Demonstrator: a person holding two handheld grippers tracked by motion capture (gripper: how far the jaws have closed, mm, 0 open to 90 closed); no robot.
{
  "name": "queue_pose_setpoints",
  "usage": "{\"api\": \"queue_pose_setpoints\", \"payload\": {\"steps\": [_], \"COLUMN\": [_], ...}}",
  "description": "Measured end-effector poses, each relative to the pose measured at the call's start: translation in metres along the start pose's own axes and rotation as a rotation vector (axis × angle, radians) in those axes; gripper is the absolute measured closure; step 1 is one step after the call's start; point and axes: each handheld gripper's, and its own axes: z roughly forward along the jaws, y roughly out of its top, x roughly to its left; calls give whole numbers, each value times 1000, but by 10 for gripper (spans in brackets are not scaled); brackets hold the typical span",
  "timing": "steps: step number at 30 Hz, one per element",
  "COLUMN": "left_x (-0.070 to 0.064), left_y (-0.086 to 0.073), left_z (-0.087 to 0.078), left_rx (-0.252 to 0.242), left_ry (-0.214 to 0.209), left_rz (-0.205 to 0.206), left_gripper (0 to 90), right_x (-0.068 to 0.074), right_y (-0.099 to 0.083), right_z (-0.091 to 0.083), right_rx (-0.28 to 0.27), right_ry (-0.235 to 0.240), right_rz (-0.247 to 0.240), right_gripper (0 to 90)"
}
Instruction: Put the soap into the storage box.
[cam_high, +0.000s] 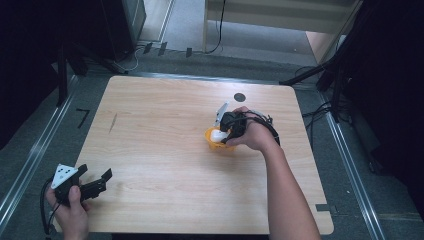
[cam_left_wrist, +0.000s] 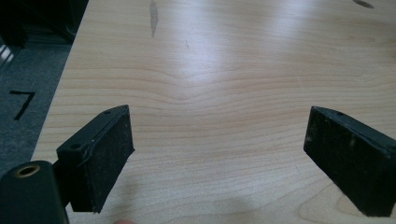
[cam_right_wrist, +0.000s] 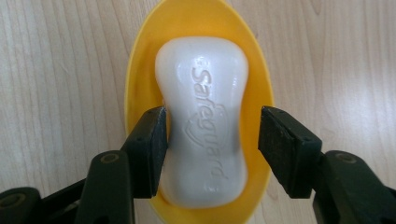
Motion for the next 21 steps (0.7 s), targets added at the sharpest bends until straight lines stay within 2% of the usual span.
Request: {"api": "queue_pose_setpoints", "payload": {"steps": [5, 13, 21], "left_x": [0, -1, -1], "left_y": [0, 0, 0], "left_z": [0, 0, 0], "left_rx": [0, 3, 7], "left_ry": [2, 3, 6], "left_rz": [1, 7, 14], "left_gripper": [87, 87, 87], "right_x": [-1, 2, 7], "right_y": [-8, -24, -38], "right_z": [-10, -21, -26], "right_rx": [-19, -42, -53], "right_ry": [-26, -26, -25], "right_rz": [25, 69, 88], "right_gripper": [438, 413, 407]}}
